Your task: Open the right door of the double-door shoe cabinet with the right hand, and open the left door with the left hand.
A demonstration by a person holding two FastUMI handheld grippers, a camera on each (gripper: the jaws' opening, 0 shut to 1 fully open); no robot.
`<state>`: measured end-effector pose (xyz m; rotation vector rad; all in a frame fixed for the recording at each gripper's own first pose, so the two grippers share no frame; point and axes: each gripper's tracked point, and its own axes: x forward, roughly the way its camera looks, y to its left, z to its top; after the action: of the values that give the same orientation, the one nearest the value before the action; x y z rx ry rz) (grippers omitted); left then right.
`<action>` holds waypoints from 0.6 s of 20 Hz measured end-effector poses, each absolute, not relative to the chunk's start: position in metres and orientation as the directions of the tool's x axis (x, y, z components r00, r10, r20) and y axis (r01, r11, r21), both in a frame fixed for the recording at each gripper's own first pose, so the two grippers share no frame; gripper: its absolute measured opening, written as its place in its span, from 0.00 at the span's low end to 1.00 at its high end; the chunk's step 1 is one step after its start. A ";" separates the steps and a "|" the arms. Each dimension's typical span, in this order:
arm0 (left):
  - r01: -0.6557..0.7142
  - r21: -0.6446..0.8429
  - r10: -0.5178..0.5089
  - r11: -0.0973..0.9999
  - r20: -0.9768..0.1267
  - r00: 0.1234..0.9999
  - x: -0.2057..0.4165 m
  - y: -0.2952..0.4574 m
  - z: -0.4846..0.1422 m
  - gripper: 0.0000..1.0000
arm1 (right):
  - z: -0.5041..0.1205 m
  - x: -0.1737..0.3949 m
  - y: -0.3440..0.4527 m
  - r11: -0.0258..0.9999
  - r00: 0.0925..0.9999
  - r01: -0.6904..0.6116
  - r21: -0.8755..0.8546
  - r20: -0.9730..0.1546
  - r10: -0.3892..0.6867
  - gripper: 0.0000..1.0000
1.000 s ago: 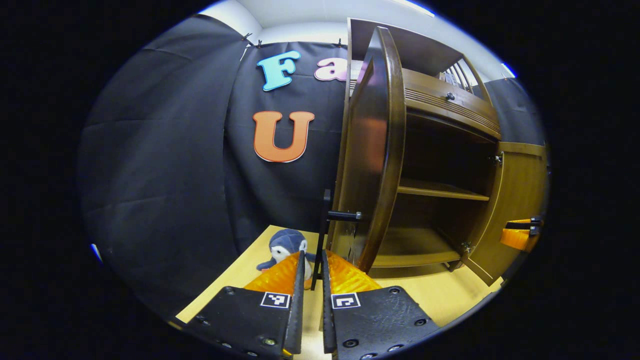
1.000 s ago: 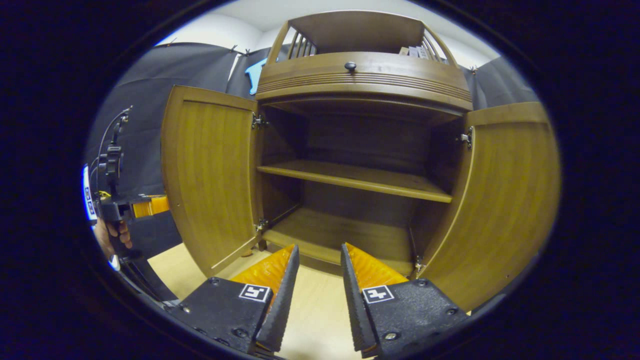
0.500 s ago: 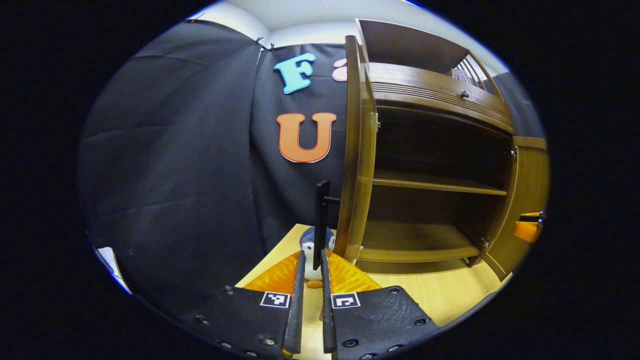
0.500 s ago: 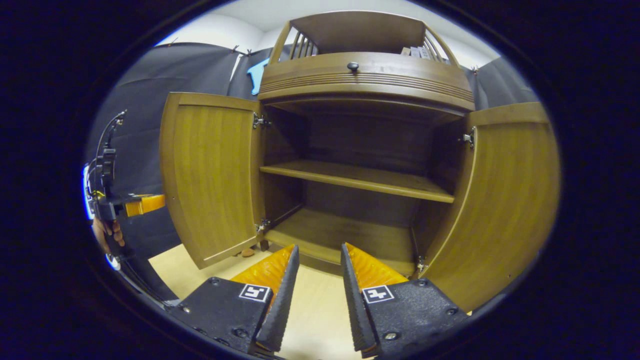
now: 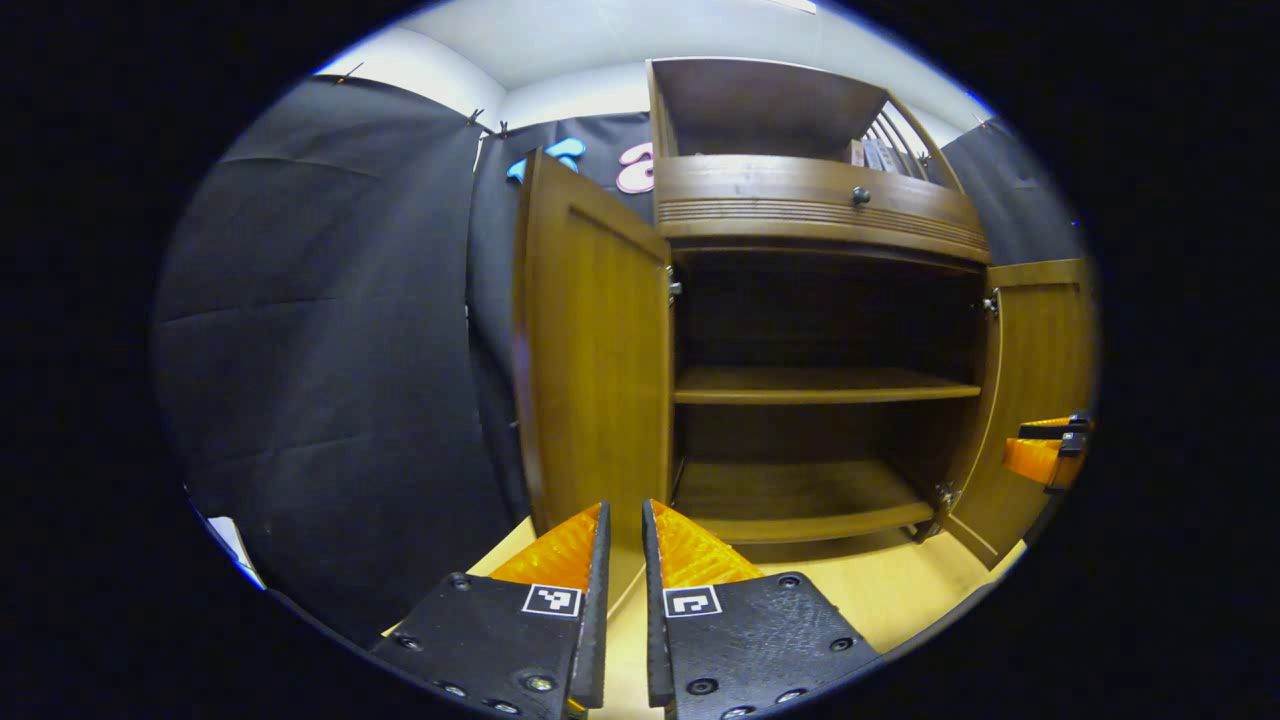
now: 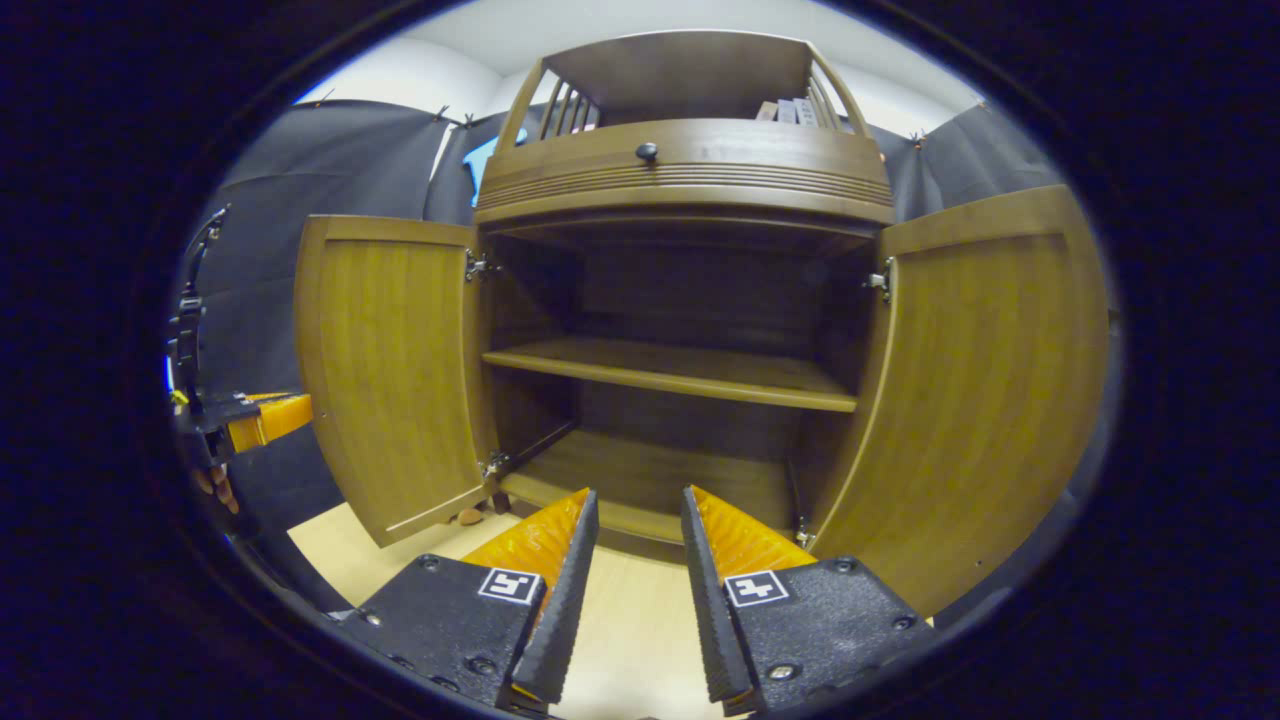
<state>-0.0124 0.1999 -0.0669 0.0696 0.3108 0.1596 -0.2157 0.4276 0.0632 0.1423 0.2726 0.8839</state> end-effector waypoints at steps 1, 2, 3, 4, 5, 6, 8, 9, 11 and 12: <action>-0.128 0.082 0.146 0.988 -0.289 0.946 -0.009 0.186 -0.064 0.16 | 0.066 -0.213 0.423 0.634 0.611 -0.736 0.240 -0.169 0.773 0.54; -0.115 0.069 0.130 0.991 -0.282 0.951 -0.005 0.174 -0.062 0.16 | 0.069 -0.211 0.421 0.636 0.615 -0.732 0.243 -0.164 0.771 0.54; -0.101 0.052 0.112 0.993 -0.276 0.955 0.000 0.163 -0.059 0.16 | 0.070 -0.208 0.417 0.643 0.623 -0.726 0.244 -0.160 0.765 0.54; -0.096 0.035 0.102 0.995 -0.274 0.956 0.001 0.155 -0.056 0.16 | 0.072 -0.206 0.414 0.646 0.627 -0.723 0.246 -0.158 0.763 0.54; -0.082 0.017 0.084 0.996 -0.276 0.958 0.006 0.145 -0.055 0.17 | 0.072 -0.203 0.411 0.652 0.634 -0.717 0.248 -0.157 0.757 0.60; -0.073 0.007 0.072 0.997 -0.274 0.959 0.008 0.137 -0.053 0.21 | 0.073 -0.201 0.408 0.655 0.639 -0.712 0.253 -0.155 0.754 0.55; -0.051 -0.003 0.048 0.999 -0.270 0.962 0.012 0.122 -0.050 0.26 | 0.074 -0.197 0.402 0.665 0.650 -0.700 0.260 -0.154 0.745 0.60; -0.035 -0.003 0.033 0.999 -0.267 0.963 0.014 0.114 -0.050 0.29 | 0.076 -0.195 0.399 0.669 0.655 -0.695 0.263 -0.152 0.740 0.60; -0.006 0.006 0.007 1.000 -0.263 0.965 0.016 0.096 -0.045 0.53 | 0.078 -0.191 0.392 0.676 0.664 -0.686 0.270 -0.148 0.733 0.60; 0.006 0.016 -0.001 1.000 -0.261 0.965 0.017 0.088 -0.045 0.56 | 0.078 -0.191 0.392 0.669 0.658 -0.691 0.274 -0.145 0.739 0.59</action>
<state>0.0171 0.0885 -0.0450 0.0170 0.2643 -0.0034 -0.1911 0.3917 0.0778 0.2020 0.2536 0.8152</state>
